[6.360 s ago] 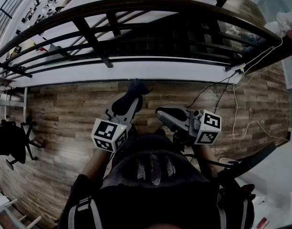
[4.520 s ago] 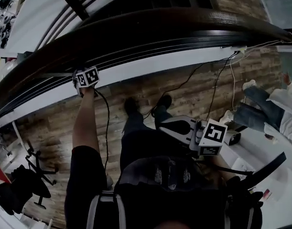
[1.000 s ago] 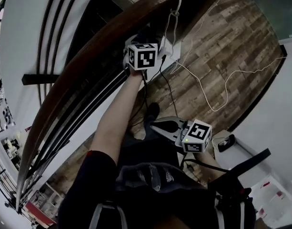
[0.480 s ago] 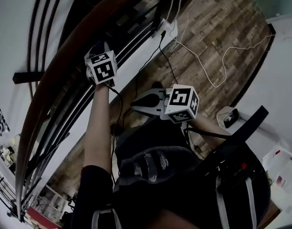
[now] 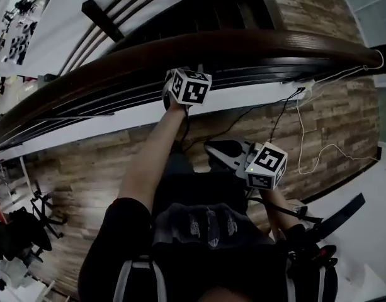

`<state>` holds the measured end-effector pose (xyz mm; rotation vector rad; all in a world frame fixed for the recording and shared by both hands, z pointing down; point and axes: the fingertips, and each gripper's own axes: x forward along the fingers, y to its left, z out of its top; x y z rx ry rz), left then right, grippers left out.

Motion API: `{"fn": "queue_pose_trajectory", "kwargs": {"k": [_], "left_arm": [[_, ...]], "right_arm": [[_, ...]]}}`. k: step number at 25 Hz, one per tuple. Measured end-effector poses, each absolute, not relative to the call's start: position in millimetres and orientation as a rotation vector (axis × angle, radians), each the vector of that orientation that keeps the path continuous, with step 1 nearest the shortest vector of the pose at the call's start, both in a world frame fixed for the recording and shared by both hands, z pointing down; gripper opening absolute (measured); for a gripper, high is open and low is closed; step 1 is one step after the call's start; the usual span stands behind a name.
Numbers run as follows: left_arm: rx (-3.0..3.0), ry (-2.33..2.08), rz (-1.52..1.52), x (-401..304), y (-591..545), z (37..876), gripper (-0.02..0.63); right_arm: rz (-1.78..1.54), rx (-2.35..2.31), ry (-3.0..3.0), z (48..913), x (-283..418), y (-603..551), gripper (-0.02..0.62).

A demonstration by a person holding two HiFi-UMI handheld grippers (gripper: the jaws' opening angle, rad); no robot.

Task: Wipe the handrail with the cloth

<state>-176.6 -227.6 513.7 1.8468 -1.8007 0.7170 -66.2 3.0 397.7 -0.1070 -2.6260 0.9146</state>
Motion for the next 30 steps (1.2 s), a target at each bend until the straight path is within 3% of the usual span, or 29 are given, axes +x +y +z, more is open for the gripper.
{"fn": "queue_pose_trajectory", "kwargs": {"k": [8, 18, 23, 30], "left_arm": [[1.565, -2.027, 0.607, -313.7, -125.7, 518.4, 0.095], [1.21, -2.202, 0.772, -498.4, 20.9, 526.0, 0.095], [1.167, -2.232, 0.778, -585.5, 79.8, 519.6, 0.095], [1.223, -2.21, 0.978, -679.9, 139.4, 521.7, 0.095]], "right_arm": [[0.88, -0.349, -2.61, 381.0, -98.9, 37.6, 0.003], [0.794, -0.517, -2.449, 395.6, -135.1, 92.1, 0.003], [0.795, -0.422, -2.455, 391.1, -208.7, 125.1, 0.003], [0.825, -0.46, -2.474, 378.5, -377.1, 191.5, 0.003]]}}
